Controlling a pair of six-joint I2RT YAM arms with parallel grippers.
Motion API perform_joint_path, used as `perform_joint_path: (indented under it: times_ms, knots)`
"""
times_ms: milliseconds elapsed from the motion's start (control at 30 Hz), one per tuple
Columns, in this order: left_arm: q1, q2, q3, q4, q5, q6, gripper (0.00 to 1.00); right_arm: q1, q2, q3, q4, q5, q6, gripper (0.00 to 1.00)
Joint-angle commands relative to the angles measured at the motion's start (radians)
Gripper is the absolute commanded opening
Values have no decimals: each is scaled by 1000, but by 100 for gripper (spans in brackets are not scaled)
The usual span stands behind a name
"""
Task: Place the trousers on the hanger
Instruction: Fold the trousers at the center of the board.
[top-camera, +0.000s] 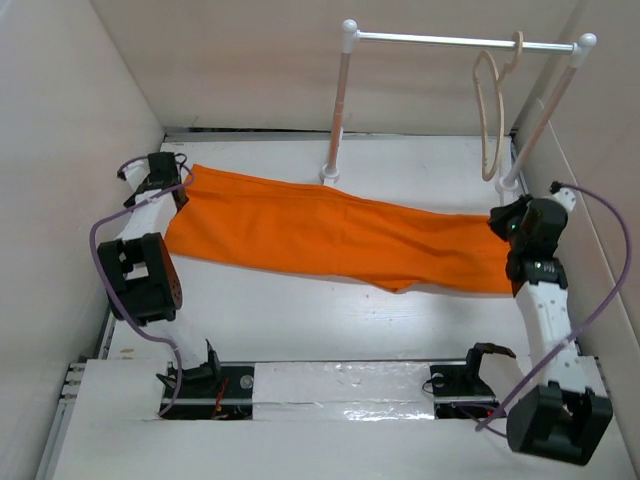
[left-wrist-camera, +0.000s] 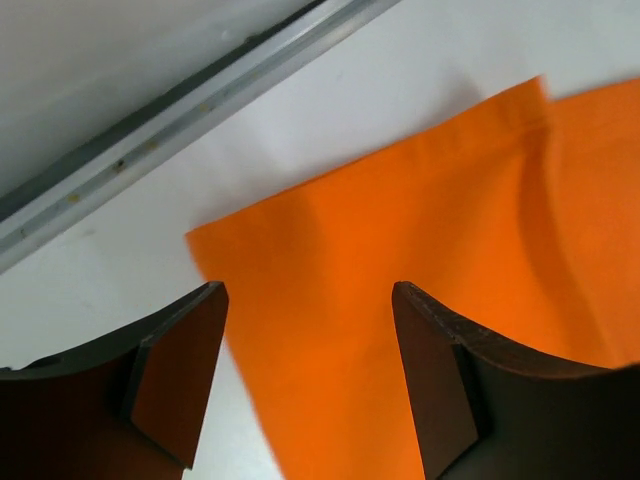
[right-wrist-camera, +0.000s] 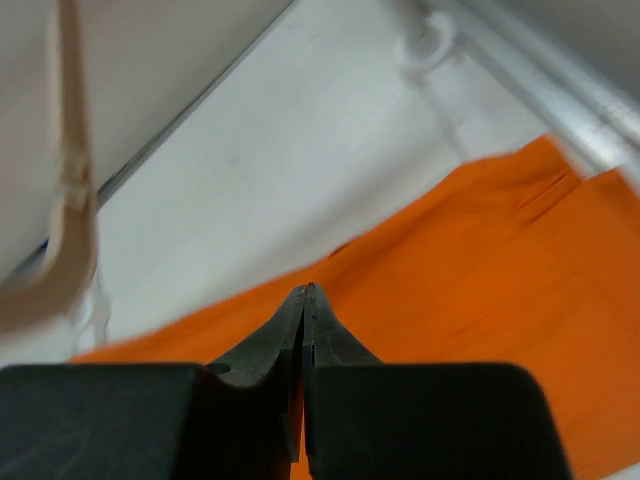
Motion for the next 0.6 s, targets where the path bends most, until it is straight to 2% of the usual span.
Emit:
perform_joint_path:
  times_ms: [0, 33, 100, 200, 300, 367, 400, 567]
  knots:
    - [55, -112, -140, 17, 177, -3, 63, 70, -155, -145, 154, -112, 47, 0]
    - [72, -148, -169, 23, 205, -5, 59, 85, -240, -213, 156, -130, 48, 0]
    - [109, -179, -261, 40, 301, 1, 57, 140, -327, -267, 150, -143, 41, 0]
    - [120, -204, -350, 69, 383, 14, 61, 203, -463, -344, 107, -147, 15, 0]
    - [120, -198, -379, 75, 464, 18, 66, 235, -548, -395, 58, -143, -33, 6]
    - [120, -190, -384, 92, 510, 18, 70, 246, -569, -436, 56, -154, -50, 15]
    - [120, -189, -385, 97, 510, 7, 70, 246, -575, -450, 61, -160, -54, 23]
    - [84, -112, -320, 78, 449, 2, 75, 246, -517, -492, 127, -187, -68, 37]
